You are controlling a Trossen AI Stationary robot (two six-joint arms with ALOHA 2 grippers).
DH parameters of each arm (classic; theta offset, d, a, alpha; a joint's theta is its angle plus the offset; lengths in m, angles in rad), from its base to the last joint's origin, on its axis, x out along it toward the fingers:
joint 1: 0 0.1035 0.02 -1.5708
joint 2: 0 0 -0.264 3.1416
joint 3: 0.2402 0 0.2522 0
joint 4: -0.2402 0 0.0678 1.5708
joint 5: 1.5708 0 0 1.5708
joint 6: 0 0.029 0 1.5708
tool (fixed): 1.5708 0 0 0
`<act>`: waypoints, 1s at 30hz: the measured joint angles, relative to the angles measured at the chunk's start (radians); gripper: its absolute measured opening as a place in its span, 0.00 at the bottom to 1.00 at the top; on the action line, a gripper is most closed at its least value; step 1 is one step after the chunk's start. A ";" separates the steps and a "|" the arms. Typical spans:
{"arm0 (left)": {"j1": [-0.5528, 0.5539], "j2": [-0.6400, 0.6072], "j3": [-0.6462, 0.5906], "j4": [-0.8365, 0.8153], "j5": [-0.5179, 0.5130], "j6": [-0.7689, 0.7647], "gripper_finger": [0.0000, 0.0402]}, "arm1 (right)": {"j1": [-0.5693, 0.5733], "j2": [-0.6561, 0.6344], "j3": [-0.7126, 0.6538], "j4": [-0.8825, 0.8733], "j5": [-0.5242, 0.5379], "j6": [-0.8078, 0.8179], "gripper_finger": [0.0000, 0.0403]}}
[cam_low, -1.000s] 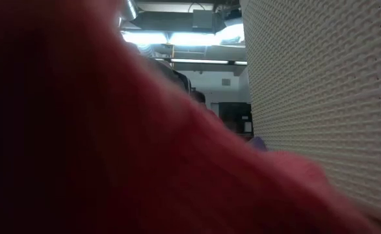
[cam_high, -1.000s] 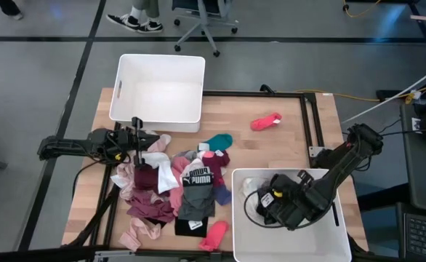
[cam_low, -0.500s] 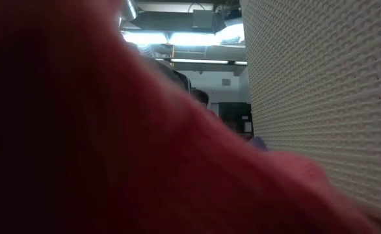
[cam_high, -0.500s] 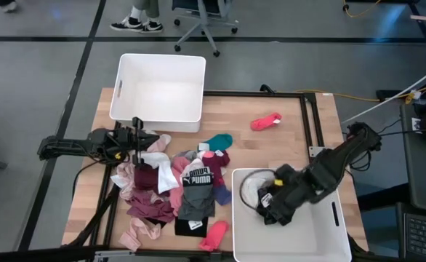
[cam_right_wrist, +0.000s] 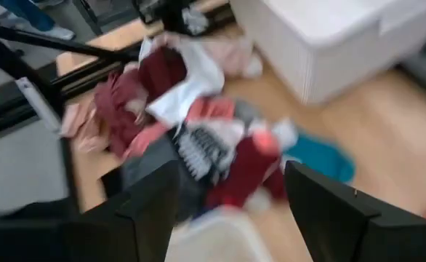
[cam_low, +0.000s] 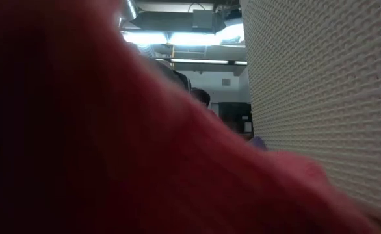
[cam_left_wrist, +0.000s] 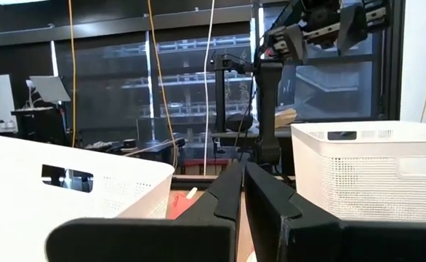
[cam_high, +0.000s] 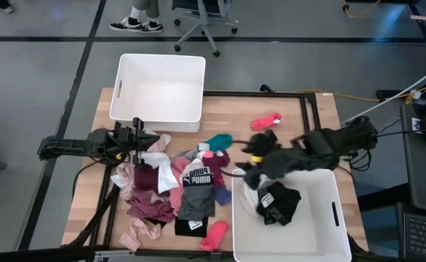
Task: Sort clothes
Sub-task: Put the black underwear into the bottom white bin, then put the white sock into the bottom white bin
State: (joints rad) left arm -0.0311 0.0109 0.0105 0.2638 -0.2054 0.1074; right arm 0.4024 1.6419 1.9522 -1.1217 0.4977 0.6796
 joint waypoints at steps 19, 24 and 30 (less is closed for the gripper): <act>0.000 0.000 0.000 -0.037 0.000 0.031 0.03 | -0.344 0.398 -0.002 0.315 -0.232 -0.475 0.62; 0.000 0.000 0.000 -0.048 0.000 0.040 0.03 | -0.388 0.484 -0.002 0.314 -0.310 -0.453 0.62; 0.000 0.000 0.000 -0.056 0.000 0.050 0.03 | -0.406 0.551 -0.002 0.312 -0.410 -0.446 0.62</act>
State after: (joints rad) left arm -0.0311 0.0113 0.0105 0.2080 -0.2058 0.1577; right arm -0.0040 2.1924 1.9507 -0.8093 0.0881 0.2336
